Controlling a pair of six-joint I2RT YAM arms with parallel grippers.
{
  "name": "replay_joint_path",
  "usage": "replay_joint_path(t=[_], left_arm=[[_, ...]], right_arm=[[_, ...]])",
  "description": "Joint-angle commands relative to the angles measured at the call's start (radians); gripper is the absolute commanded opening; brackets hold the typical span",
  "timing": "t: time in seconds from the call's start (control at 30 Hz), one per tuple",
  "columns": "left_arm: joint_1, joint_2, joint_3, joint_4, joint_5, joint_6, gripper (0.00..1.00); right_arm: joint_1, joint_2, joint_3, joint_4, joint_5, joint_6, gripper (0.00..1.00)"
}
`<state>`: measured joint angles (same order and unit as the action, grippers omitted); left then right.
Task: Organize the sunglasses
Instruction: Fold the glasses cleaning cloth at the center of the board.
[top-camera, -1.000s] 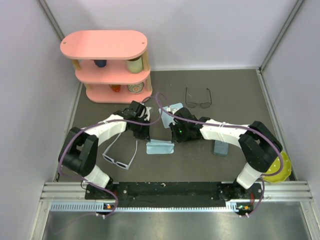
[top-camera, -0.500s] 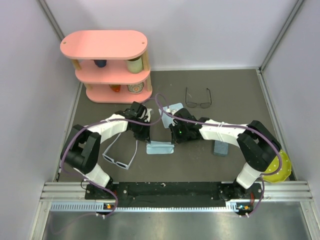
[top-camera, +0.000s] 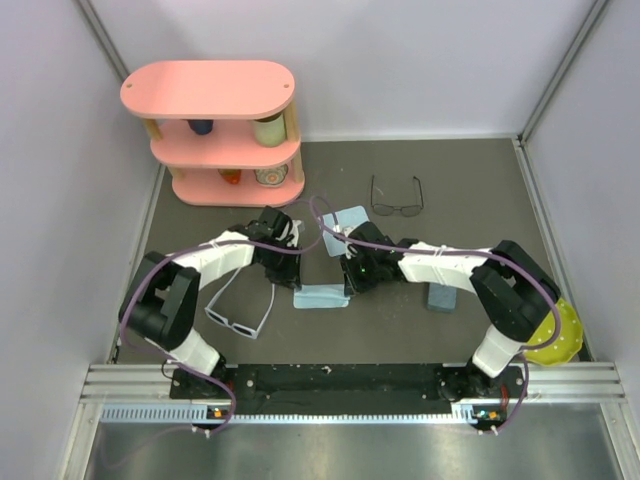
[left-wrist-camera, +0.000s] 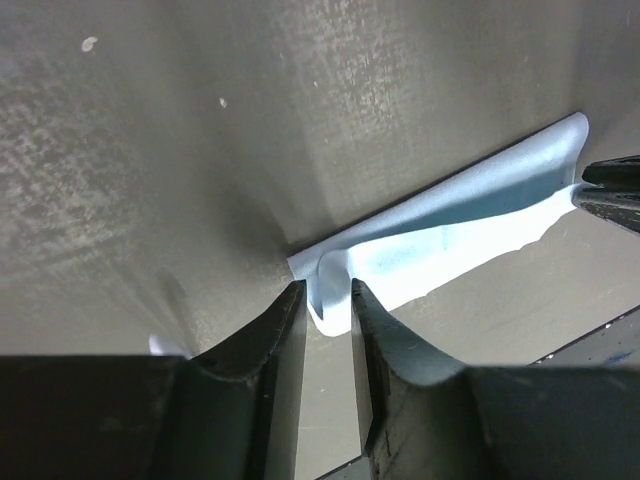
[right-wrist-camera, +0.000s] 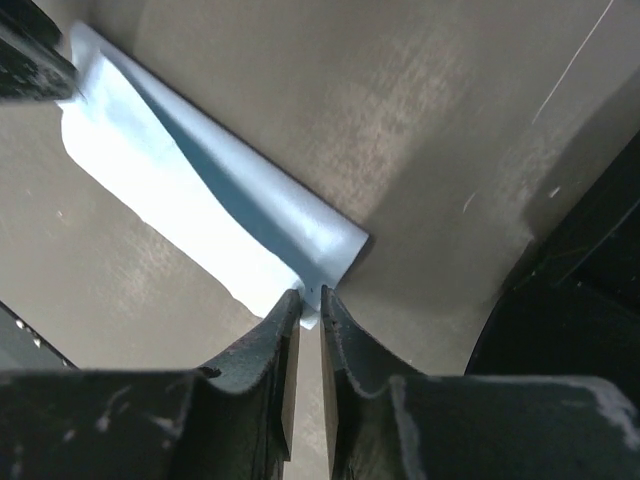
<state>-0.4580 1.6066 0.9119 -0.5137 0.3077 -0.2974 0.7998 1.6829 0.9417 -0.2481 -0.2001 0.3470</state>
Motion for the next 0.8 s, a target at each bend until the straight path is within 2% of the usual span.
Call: replay_joint_path(t=[0.0, 0.3, 0.6, 0.77], left_arm=[[0.002, -0.105, -0.016, 0.003, -0.041, 0.000, 0.30], [0.002, -0.240, -0.077, 0.093, -0.059, -0.061, 0.32], [0.002, -0.203, -0.114, 0.181, -0.030, -0.215, 0.31], [0.002, -0.188, -0.159, 0.234, 0.059, -0.236, 0.33]], right_arm=[[-0.004, -0.072, -0.024, 0.012, -0.038, -0.037, 0.17], [-0.004, -0.176, -0.043, 0.010, -0.035, -0.025, 0.23], [-0.004, -0.062, 0.022, 0.033, 0.013, 0.047, 0.23], [-0.002, -0.052, 0.019, 0.033, 0.031, 0.083, 0.25]])
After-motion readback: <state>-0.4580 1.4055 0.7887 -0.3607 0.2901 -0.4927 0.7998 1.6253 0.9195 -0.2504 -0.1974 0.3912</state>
